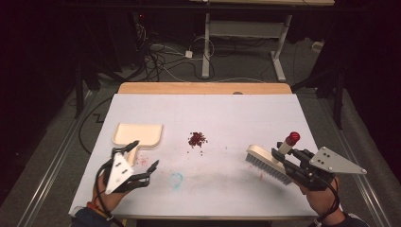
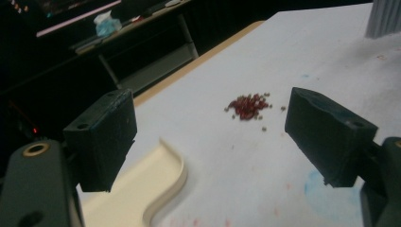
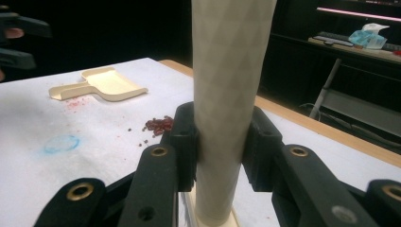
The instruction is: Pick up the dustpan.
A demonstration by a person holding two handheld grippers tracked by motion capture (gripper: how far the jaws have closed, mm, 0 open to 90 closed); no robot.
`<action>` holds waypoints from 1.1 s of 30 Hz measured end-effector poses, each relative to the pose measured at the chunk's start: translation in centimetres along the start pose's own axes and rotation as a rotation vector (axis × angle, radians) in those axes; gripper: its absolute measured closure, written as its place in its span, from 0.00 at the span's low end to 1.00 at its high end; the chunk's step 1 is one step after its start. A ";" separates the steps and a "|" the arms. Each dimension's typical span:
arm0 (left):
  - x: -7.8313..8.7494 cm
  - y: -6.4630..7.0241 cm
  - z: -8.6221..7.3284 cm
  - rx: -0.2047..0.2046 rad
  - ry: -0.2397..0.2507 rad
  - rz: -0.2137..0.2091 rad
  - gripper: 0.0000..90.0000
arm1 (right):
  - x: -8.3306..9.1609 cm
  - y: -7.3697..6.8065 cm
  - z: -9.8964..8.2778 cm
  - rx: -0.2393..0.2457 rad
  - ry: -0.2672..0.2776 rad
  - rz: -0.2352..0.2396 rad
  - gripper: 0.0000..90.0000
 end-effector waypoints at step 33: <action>-6.4 -5.2 -9.9 0.437 -0.673 0.038 0.39 | -0.9 0.0 -0.8 0.020 -0.052 -0.017 0.77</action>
Point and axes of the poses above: each handheld gripper's, and its own axes: x roughly backward along the jaws, z roughly out of its top, y roughly to its right, the point moved 10 cm from there along -x, roughly forward along the jaws, and after that the axes turned 5 degrees about z, right-handed, at the moved point
